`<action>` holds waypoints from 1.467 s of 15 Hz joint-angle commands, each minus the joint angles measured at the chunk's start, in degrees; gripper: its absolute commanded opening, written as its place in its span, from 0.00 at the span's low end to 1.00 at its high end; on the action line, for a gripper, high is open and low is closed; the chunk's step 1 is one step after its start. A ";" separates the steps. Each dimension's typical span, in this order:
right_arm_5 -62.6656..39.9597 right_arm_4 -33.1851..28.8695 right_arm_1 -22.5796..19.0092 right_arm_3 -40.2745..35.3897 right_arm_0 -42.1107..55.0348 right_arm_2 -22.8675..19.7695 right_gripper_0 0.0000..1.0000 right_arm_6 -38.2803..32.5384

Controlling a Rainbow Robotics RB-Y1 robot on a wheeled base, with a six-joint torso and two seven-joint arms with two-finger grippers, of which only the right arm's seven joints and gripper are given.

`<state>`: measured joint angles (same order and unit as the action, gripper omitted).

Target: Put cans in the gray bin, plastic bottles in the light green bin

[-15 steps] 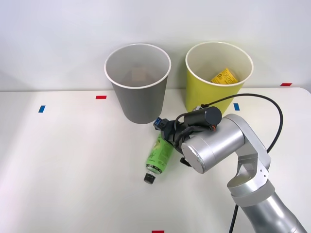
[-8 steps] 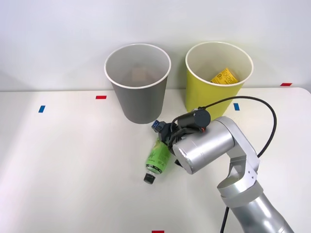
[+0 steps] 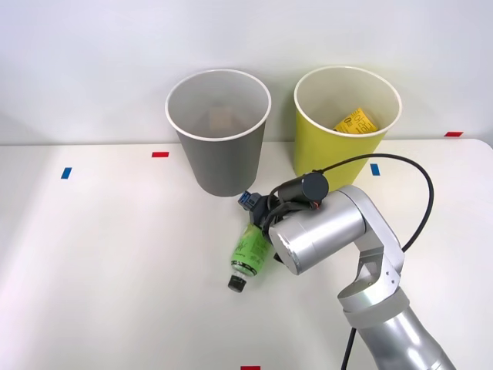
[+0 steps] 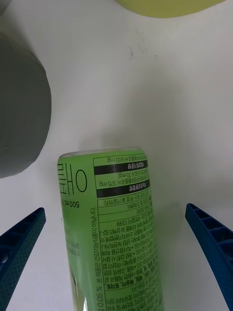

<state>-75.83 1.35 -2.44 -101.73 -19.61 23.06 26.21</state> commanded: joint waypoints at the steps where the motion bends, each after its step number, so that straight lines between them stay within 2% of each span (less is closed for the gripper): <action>1: 0.95 -0.82 0.95 1.98 -0.16 -0.56 1.00 0.95; 3: 5.52 -2.75 2.18 5.32 -0.16 -1.27 1.00 1.48; 6: 5.61 -2.93 2.27 5.32 0.01 -1.18 1.00 2.18; 7: 5.61 -3.10 2.18 5.32 -0.16 -1.00 0.82 2.62; 8: 5.52 -3.46 2.01 5.32 0.01 -0.65 0.38 3.15; 9: 5.08 -4.42 2.01 5.32 0.01 -0.21 0.00 3.50; 11: 1.56 -6.62 2.01 4.17 0.01 1.37 0.00 4.47; 14: -3.53 -6.80 2.01 1.36 0.01 2.69 0.00 6.66; 17: -9.51 -6.44 2.88 -1.63 0.01 1.63 0.00 15.37; 19: -9.69 -6.62 3.32 -2.42 0.01 1.02 0.00 20.37; 22: -7.84 -7.50 3.32 -5.41 0.01 0.67 0.00 32.42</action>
<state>-84.87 -5.81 0.88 -105.53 -19.60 24.03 54.03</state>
